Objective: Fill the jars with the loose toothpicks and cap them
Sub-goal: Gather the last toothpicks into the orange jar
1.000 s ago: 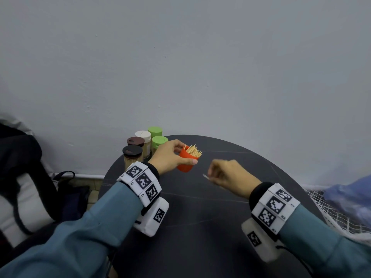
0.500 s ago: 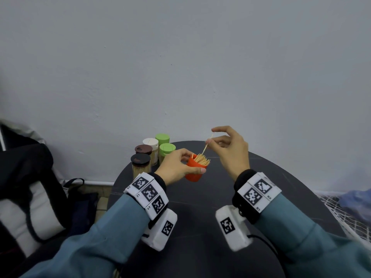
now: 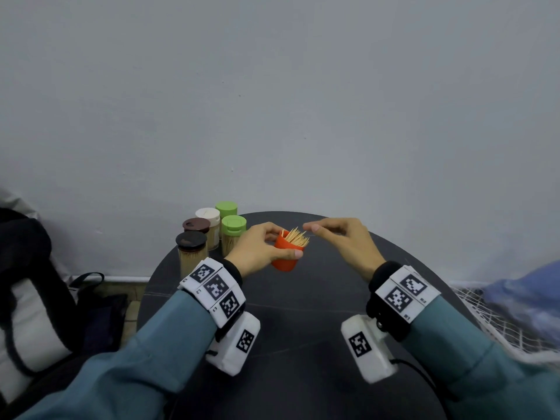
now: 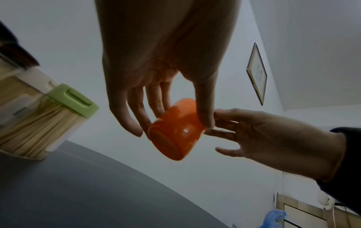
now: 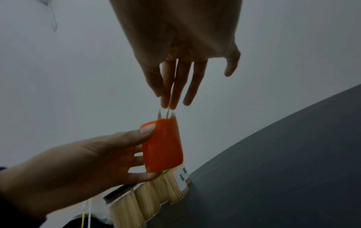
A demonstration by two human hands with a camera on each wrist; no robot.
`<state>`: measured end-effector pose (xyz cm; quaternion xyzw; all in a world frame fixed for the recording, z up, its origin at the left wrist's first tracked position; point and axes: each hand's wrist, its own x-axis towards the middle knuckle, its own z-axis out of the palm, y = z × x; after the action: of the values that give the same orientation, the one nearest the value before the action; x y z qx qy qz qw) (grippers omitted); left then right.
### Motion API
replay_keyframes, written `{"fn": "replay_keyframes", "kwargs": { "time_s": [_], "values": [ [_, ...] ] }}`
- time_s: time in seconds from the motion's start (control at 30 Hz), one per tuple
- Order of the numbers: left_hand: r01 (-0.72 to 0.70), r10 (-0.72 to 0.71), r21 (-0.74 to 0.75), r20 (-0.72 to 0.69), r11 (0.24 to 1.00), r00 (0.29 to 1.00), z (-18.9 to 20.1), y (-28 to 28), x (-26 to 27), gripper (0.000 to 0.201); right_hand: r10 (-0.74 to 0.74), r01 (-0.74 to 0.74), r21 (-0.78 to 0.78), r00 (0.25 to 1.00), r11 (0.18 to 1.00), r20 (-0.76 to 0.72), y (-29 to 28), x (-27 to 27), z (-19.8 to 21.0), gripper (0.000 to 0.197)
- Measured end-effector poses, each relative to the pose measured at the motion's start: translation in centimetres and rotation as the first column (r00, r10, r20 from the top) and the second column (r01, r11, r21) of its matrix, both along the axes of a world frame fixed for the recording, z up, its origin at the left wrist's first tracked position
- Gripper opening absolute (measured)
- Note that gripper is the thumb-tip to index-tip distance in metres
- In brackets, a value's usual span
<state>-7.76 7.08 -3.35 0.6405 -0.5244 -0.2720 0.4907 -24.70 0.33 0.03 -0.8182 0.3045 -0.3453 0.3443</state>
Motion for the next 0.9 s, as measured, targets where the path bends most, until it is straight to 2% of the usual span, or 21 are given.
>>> {"fn": "replay_keyframes", "kwargs": {
  "time_s": [0.17, 0.23, 0.27, 0.3, 0.33, 0.4, 0.47, 0.53, 0.57, 0.6, 0.63, 0.7, 0.73, 0.77, 0.8, 0.9],
  "values": [
    [0.014, -0.014, 0.011, 0.023, 1.0, 1.0, -0.2, -0.7, -0.9, 0.052, -0.066, 0.068, -0.057, 0.997, 0.996, 0.038, -0.5, -2.1, 0.1, 0.013],
    [0.021, -0.021, 0.011, 0.025, 1.0, 0.999, -0.2, -0.9, -1.1, 0.052, -0.156, 0.153, -0.073, 0.987, 0.985, -0.039, -1.3, -3.6, -0.2, 0.011],
    [0.027, -0.027, 0.014, 0.026, 1.0, 0.999, -0.3, -1.0, -1.2, 0.052, -0.202, 0.192, -0.087, 0.97, 0.978, -0.137, -1.9, -4.5, -0.5, 0.011],
    [0.033, -0.034, 0.015, 0.027, 0.999, 0.999, -0.2, -1.1, -1.4, 0.053, -0.236, 0.214, -0.105, 0.931, 0.971, -0.279, -2.5, -5.4, -0.8, 0.014],
    [0.038, -0.038, 0.014, 0.026, 0.999, 0.999, -0.3, -1.1, -1.5, 0.053, -0.245, 0.214, -0.12, 0.858, 0.97, -0.452, -2.9, -6.2, -1.1, 0.021],
    [0.046, -0.046, 0.01, 0.025, 0.999, 0.999, -0.2, -1.1, -1.7, 0.052, -0.184, 0.176, -0.09, 0.643, 0.98, -0.744, -3.5, -7.6, -1.9, 0.043],
    [0.059, -0.059, 0.016, 0.025, 0.998, 0.998, -0.2, -1.1, -1.8, 0.053, -0.118, 0.16, -0.045, 0.483, 0.986, -0.868, -3.4, -8.4, -2.7, 0.058],
    [0.071, -0.072, 0.031, 0.037, 0.997, 0.997, -0.1, -0.9, -1.9, 0.053, -0.134, 0.161, -0.071, 0.426, 0.984, -0.894, -3.5, -8.8, -3.5, 0.058],
    [0.079, -0.081, 0.035, 0.04, 0.996, 0.996, -0.1, -0.8, -2.0, 0.053, -0.159, 0.164, -0.094, 0.447, 0.982, -0.88, -3.5, -8.8, -3.7, 0.053],
    [0.089, -0.09, 0.039, 0.038, 0.995, 0.995, 0.0, -0.7, -2.0, 0.052, -0.18, 0.18, -0.1, 0.511, 0.979, -0.841, -3.5, -8.6, -3.7, 0.049],
    [0.1, -0.102, 0.043, 0.037, 0.994, 0.994, 0.0, -0.6, -2.1, 0.051, -0.184, 0.205, -0.069, 0.618, 0.976, -0.764, -3.4, -8.3, -3.5, 0.045],
    [0.116, -0.118, 0.056, 0.022, 0.992, 0.993, 0.1, -0.3, -2.1, 0.048, -0.116, 0.208, 0.166, 0.89, 0.964, -0.441, -2.8, -7.1, -2.8, 0.039],
    [0.119, -0.119, 0.064, 0.004, 0.991, 0.993, 0.1, -0.2, -2.1, 0.046, -0.071, 0.145, 0.298, 0.966, 0.943, -0.247, -2.2, -6.4, -2.3, 0.036],
    [0.117, -0.117, 0.07, -0.005, 0.991, 0.993, 0.1, -0.1, -2.1, 0.044, -0.04, 0.073, 0.371, 0.994, 0.926, -0.097, -1.6, -5.6, -1.8, 0.034],
    [0.115, -0.114, 0.074, -0.006, 0.991, 0.993, 0.1, -0.1, -2.1, 0.043, -0.016, 0.022, 0.397, 1.0, 0.918, -0.018, -1.2, -4.9, -1.3, 0.032],
    [0.119, -0.119, 0.055, -0.007, 0.991, 0.993, 0.1, 0.0, -2.1, 0.043, 0.067, -0.056, 0.408, 0.998, 0.911, -0.014, -0.2, -2.9, -0.8, 0.027]
  ]
}}
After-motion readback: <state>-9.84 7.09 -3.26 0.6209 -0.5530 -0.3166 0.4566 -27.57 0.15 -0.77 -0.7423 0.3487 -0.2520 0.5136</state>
